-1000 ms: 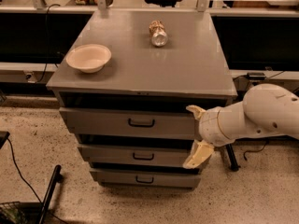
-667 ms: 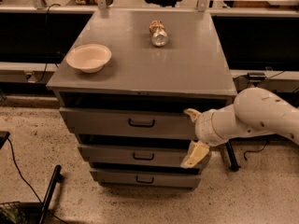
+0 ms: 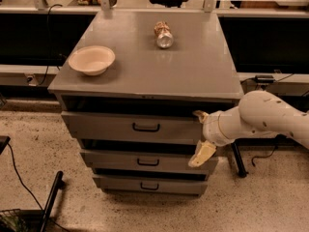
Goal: Open top drawer
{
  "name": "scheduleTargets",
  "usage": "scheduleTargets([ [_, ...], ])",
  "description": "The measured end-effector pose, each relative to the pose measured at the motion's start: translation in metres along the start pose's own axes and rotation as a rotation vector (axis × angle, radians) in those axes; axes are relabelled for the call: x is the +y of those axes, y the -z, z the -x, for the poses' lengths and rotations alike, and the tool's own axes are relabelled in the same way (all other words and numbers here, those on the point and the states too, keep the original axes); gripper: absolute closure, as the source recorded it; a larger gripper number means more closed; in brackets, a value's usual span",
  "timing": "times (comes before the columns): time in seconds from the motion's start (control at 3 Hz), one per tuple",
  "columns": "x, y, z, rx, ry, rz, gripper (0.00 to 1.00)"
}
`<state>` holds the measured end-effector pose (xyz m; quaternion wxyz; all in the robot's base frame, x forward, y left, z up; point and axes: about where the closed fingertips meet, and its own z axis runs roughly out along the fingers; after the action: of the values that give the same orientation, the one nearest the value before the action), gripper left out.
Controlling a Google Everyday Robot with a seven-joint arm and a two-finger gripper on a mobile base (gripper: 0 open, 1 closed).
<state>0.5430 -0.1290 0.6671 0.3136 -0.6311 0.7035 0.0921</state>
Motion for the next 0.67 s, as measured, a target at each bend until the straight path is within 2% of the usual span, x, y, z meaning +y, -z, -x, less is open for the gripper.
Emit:
scheduleTargets([
  [0.33, -0.0120, 0.0028, -0.0039, 0.004, -0.001, -0.022, 0.00],
  [0.67, -0.0188, 0.0034, -0.0035, 0.013, 0.009, -0.023, 0.18],
])
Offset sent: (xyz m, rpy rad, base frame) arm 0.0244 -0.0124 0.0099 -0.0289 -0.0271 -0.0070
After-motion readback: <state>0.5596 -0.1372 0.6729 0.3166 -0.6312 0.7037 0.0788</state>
